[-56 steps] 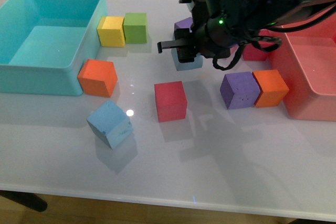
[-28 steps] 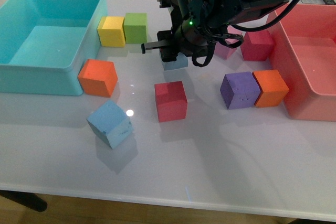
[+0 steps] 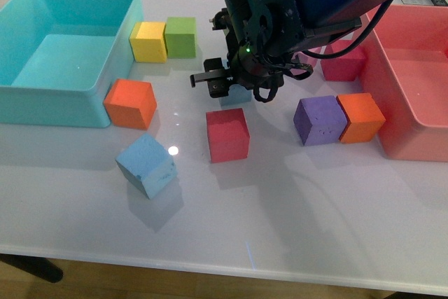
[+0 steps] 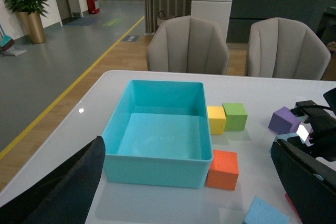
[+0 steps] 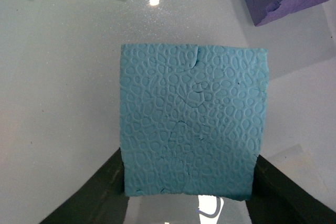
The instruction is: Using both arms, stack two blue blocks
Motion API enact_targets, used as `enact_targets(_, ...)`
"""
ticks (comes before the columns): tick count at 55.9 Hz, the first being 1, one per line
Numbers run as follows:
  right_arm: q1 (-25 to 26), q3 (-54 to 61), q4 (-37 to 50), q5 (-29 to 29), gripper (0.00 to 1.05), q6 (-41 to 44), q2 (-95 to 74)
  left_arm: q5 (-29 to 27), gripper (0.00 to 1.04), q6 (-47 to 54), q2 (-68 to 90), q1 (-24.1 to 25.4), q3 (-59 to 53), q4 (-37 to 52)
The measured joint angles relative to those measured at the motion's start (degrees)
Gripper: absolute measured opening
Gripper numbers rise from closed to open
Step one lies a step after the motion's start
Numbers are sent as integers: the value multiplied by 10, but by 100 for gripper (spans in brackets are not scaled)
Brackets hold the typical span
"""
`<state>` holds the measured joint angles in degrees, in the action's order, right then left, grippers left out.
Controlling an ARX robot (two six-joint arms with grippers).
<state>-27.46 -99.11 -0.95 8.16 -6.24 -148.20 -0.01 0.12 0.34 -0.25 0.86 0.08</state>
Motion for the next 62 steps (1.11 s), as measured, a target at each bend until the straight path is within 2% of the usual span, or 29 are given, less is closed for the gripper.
enact_targets(9, 5, 23, 12, -5, 85, 0, 7, 0, 96, 0, 0, 0, 0, 0)
enact_targets(10, 7, 31, 15, -5, 90, 0, 10, 0, 96, 0, 0, 0, 0, 0)
enact_targets(14, 10, 46, 23, -10, 97, 0, 19, 0, 96, 0, 0, 0, 0, 0)
enact_targets(32, 29, 171, 113, -52, 96, 11, 160, 0, 96, 0, 0, 0, 0, 0)
enact_targets(49, 58, 400, 200, -114, 96, 36, 399, 0, 96, 0, 0, 0, 0, 0)
enact_targets(57, 80, 513, 206, -131, 96, 38, 529, 0, 96, 0, 0, 0, 0, 0)
enact_targets(62, 85, 534, 205, -131, 96, 38, 567, 0, 96, 0, 0, 0, 0, 0)
